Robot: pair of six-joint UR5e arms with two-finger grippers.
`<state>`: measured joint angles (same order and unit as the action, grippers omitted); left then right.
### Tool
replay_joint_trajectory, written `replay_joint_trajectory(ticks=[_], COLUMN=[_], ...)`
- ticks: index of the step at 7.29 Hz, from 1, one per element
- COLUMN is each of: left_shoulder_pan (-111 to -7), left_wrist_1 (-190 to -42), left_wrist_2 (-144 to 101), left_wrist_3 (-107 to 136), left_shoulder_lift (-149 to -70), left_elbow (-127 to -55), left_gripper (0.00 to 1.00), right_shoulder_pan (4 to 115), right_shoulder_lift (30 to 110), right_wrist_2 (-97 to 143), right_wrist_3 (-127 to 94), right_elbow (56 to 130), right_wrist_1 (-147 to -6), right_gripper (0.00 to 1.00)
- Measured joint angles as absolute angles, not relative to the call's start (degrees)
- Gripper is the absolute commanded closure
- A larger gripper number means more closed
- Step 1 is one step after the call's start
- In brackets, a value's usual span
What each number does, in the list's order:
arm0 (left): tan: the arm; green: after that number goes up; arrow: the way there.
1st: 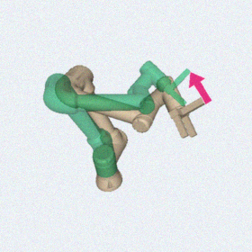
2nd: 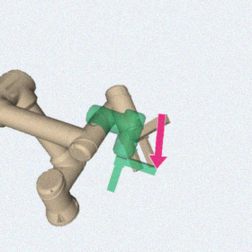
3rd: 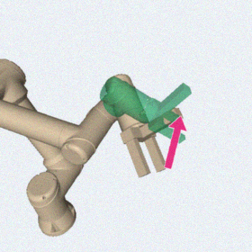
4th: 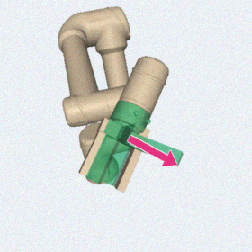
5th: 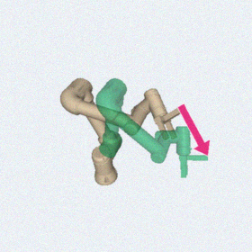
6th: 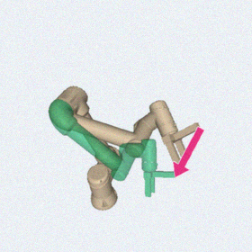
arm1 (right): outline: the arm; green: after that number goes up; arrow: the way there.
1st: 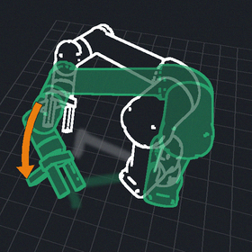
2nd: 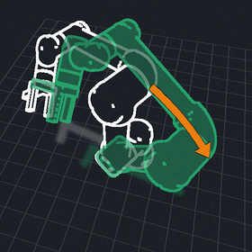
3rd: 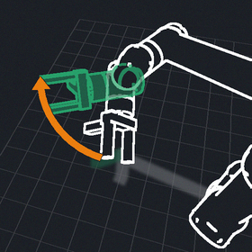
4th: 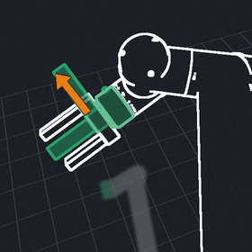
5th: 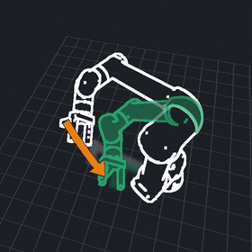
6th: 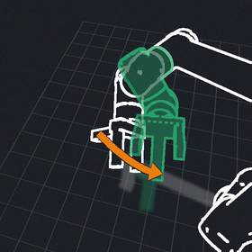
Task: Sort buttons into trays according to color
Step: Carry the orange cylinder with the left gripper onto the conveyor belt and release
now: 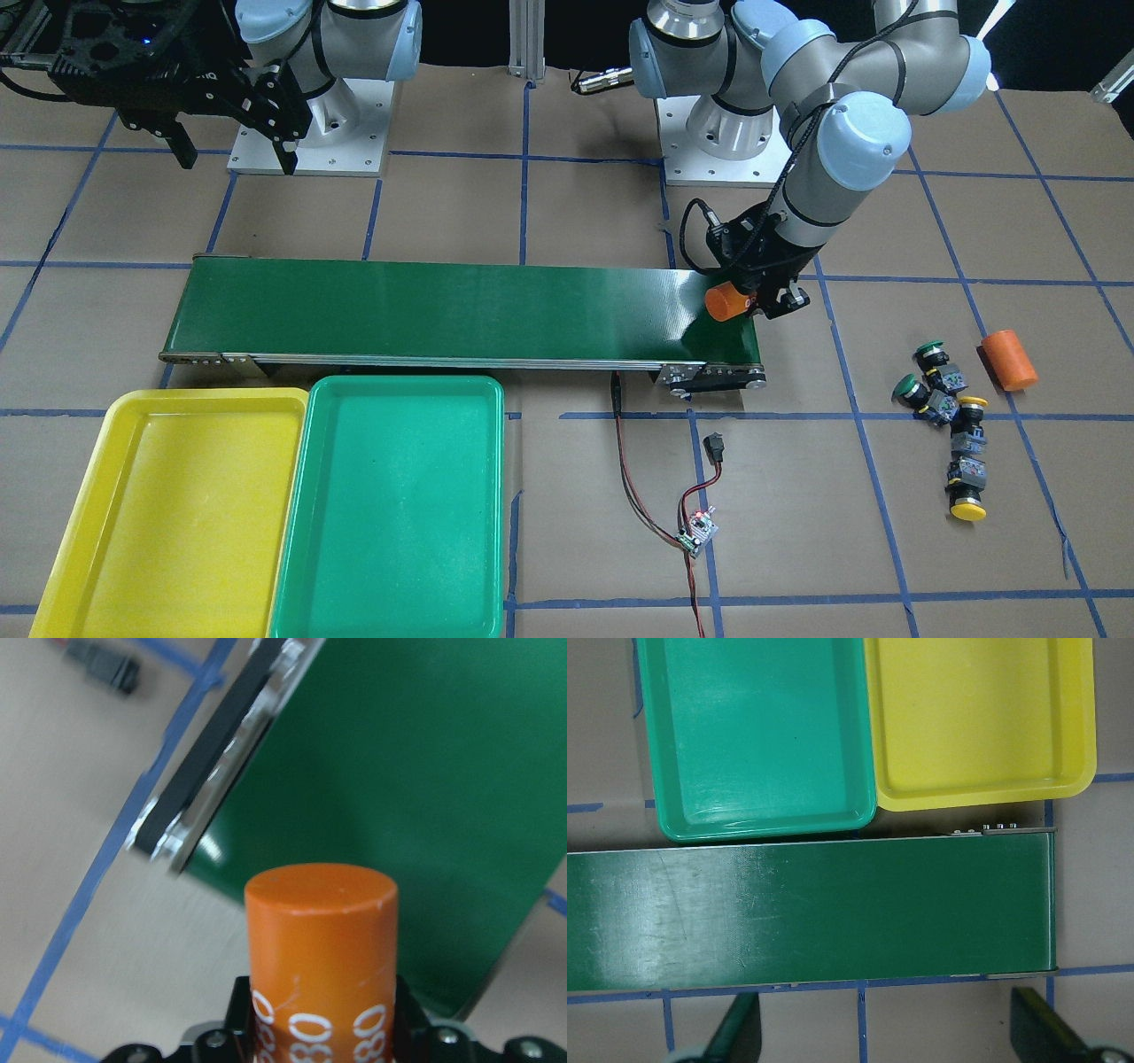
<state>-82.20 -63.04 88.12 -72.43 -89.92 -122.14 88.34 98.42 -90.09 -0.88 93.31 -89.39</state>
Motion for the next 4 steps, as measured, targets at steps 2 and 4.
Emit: replay_joint_trajectory(ticks=[2,4], left_shoulder_pan=[-83.6,-86.0], left_wrist_1=[-61.6,-56.5], left_wrist_2=[86.8,86.8], left_wrist_3=[-71.8,-67.8], left_shoulder_lift=[-90.1,-90.5], left_elbow=[-124.0,-125.6], left_gripper=[0.01,0.0], right_shoulder_pan=[88.4,88.3], right_shoulder_lift=[98.4,98.4], right_wrist_2=[-90.1,-90.1], right_wrist_3=[-0.9,-0.9], right_elbow=[93.3,93.3], right_wrist_1=[-89.4,-89.4], right_gripper=[0.0,0.0])
